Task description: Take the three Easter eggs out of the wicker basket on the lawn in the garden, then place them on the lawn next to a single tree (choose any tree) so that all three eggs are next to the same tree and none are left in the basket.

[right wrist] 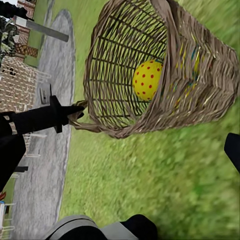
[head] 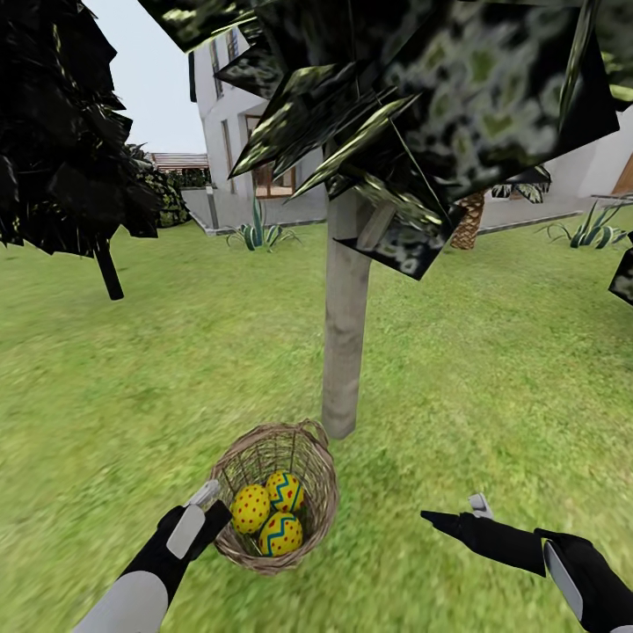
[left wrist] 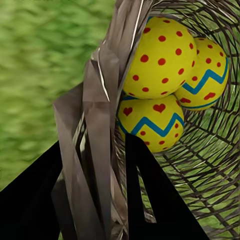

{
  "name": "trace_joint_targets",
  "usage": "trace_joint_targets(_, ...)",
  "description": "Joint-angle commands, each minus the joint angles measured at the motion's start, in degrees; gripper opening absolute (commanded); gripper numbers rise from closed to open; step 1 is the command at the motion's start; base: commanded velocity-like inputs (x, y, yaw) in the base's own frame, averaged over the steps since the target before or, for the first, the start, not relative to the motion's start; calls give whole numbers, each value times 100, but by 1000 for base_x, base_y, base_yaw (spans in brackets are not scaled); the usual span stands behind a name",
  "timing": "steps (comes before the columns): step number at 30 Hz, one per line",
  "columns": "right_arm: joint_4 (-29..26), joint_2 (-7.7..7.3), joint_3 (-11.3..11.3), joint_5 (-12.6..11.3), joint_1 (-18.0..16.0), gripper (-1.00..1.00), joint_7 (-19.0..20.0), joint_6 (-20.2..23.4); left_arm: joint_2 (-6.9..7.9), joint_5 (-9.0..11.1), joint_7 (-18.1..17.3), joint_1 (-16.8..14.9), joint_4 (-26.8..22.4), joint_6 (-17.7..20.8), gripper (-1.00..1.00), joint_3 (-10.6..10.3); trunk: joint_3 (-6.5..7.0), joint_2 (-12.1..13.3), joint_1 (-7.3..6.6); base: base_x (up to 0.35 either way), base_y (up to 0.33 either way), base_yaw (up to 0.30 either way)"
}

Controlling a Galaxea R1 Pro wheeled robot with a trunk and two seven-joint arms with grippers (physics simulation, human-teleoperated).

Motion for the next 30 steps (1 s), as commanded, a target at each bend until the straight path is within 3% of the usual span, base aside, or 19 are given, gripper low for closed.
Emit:
trace_joint_targets(1, 1, -1, -1, -21, -3, 100, 3, 45, -10, 88, -139, 9, 440, -537, -100, 37, -6, -1, 1, 0, 0, 0)
trace_joint_targets(2, 1, -1, 1, -20, -3, 100, 1, 45, -10, 88, -139, 9, 439, -537, -100, 32, -6, -1, 1, 0, 0, 0)
trace_joint_targets(3, 1, -1, 1, -20, -3, 100, 2, 45, -10, 88, -135, 9, 421, -537, 100, 29, -6, -1, 1, 0, 0, 0)
trace_joint_targets(17, 1, 17, 2, -36, -3, 100, 0, 39, -10, 88, -136, 9, 405, -552, 100, 37, -6, -1, 1, 0, 0, 0)
trace_joint_targets(30, 45, 25, 10, -38, -3, 100, -34, 26, 27, 97, -109, 9, 214, -507, 100, 45, 227, 521, -284, 0, 0, 0)
